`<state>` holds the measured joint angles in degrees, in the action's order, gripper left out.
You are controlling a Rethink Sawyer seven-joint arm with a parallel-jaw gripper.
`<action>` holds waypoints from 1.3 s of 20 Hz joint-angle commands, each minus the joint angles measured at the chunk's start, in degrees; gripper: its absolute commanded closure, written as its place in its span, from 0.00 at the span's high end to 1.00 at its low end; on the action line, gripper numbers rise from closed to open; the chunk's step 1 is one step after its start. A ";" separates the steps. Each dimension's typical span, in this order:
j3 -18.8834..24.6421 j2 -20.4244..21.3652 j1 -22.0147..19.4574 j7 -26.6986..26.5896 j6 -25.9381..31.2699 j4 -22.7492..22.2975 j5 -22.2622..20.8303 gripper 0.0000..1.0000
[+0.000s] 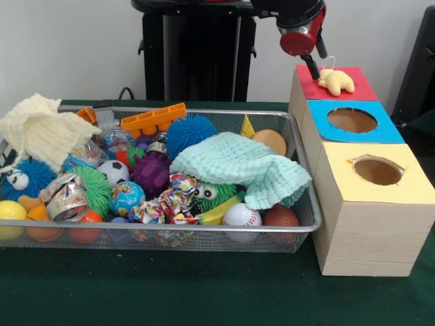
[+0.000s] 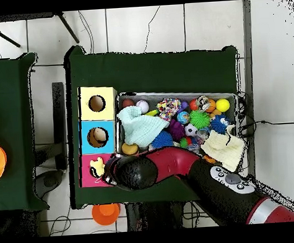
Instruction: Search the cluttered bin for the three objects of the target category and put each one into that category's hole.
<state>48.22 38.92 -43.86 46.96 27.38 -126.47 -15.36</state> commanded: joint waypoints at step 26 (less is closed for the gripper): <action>-1.95 -4.74 2.73 6.16 -1.66 2.09 -3.02 0.00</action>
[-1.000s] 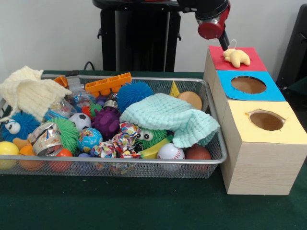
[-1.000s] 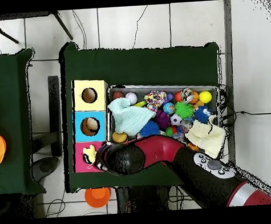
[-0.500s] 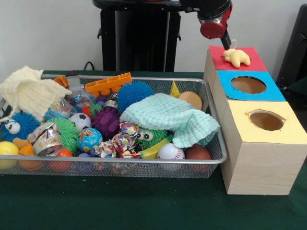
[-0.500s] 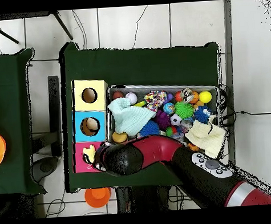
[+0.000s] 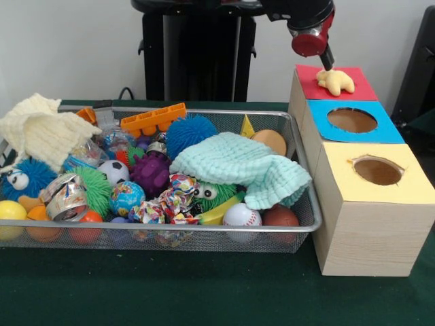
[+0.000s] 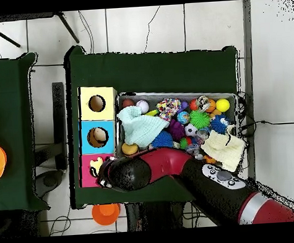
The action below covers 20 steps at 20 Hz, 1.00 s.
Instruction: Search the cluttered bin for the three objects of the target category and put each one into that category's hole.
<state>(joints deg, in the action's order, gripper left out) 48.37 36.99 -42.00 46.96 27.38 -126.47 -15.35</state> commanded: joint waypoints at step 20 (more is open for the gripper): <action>-3.78 0.62 2.35 6.73 -3.42 4.16 -7.04 0.00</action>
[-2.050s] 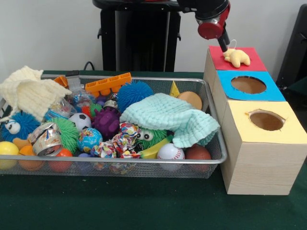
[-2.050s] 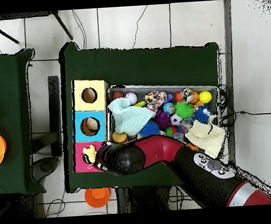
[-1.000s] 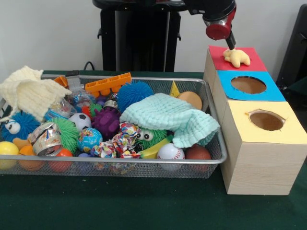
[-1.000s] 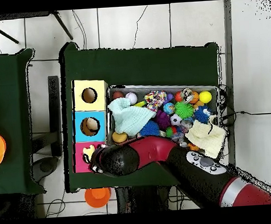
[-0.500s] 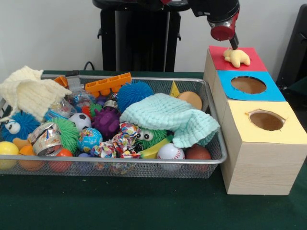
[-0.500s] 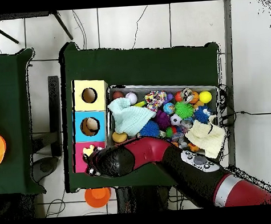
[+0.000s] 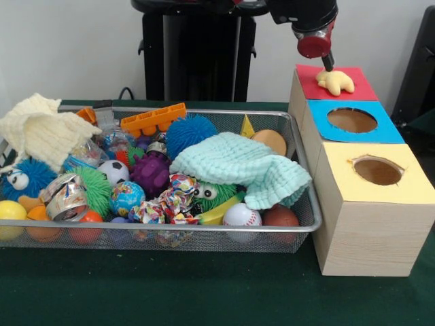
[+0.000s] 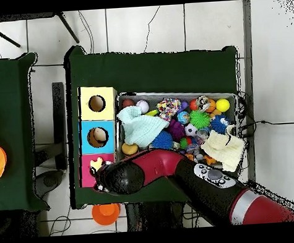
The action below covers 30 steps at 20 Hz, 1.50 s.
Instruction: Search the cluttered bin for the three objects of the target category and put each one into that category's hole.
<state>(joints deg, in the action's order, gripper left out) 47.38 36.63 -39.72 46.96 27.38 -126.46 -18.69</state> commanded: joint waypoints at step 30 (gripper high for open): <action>-9.79 -3.54 6.27 8.84 -8.17 5.86 -8.25 0.00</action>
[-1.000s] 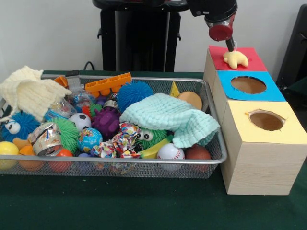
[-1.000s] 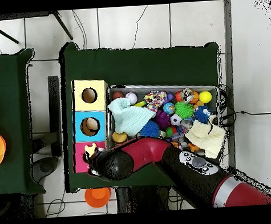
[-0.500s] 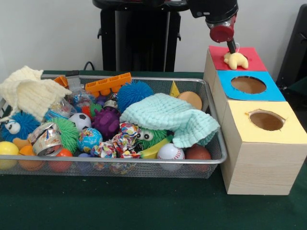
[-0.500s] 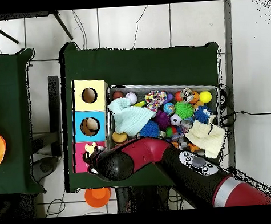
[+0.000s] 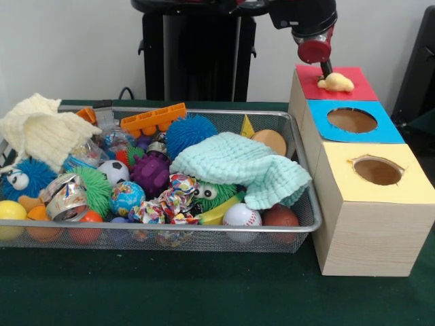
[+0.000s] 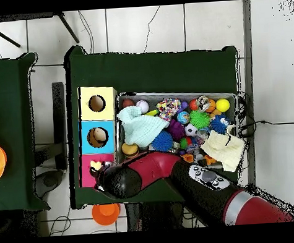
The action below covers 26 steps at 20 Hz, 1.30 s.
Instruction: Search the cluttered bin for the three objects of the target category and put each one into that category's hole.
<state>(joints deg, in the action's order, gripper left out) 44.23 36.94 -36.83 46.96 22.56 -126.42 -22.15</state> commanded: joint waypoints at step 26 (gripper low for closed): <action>-9.82 1.87 7.73 7.36 9.64 9.91 0.16 0.00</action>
<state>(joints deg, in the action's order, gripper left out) 39.76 39.61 -30.06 46.97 24.01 -124.73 -22.17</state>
